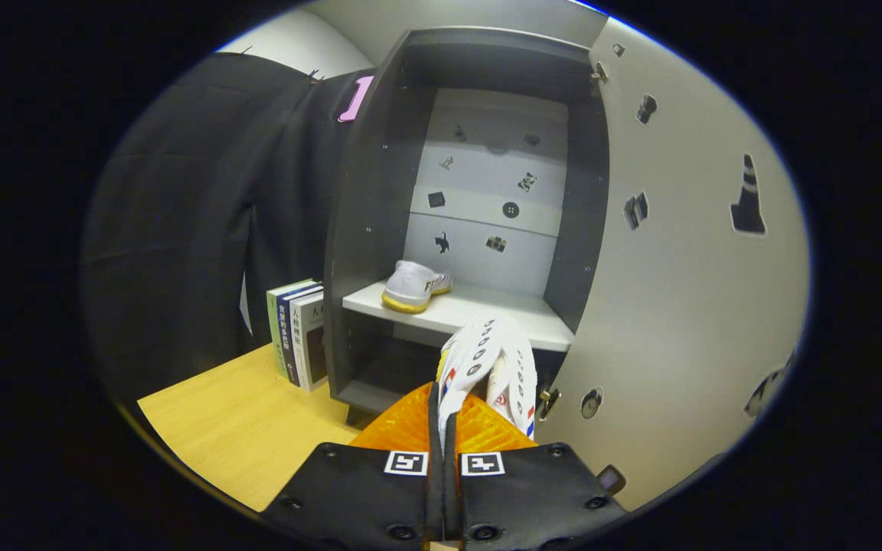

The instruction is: Open the shoe cabinet door, grab the shoes and put them into the shoe cabinet, then close the shoe cabinet door.

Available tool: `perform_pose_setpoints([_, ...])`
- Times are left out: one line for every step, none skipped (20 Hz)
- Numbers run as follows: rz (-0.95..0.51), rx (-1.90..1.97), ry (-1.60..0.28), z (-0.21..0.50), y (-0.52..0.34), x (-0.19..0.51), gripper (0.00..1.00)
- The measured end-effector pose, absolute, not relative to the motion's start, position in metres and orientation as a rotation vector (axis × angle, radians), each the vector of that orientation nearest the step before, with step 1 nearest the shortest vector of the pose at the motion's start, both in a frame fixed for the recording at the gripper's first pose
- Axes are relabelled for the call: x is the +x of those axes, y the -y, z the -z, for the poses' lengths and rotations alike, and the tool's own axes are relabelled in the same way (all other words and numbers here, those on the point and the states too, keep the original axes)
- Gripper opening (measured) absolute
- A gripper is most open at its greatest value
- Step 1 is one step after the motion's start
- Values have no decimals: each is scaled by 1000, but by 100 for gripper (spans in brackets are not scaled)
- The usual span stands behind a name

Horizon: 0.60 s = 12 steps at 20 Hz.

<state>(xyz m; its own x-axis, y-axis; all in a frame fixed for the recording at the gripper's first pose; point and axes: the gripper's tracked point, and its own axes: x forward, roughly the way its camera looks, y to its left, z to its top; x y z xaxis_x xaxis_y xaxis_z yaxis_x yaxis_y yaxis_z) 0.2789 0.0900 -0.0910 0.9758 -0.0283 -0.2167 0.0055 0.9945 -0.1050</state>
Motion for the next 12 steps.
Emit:
perform_pose_setpoints([22,-106,-215,83,-88,286,2])
perform_pose_setpoints([32,-102,-208,75,-83,295,2])
perform_pose_setpoints([44,-86,-204,66,-80,304,2])
perform_pose_setpoints([54,-62,-197,58,-79,314,2])
perform_pose_setpoints([65,-48,-195,52,-75,324,2])
perform_pose_setpoints([77,-39,-200,49,-71,334,2])
perform_pose_setpoints([92,-25,-205,45,-67,343,2])
perform_pose_setpoints([111,10,-206,40,-63,352,2])
perform_pose_setpoints([124,39,-210,35,-60,362,2])
perform_pose_setpoints([136,50,-203,29,-55,372,2])
perform_pose_setpoints([149,49,-199,26,-49,384,2])
perform_pose_setpoints([161,46,-201,23,-43,396,2])
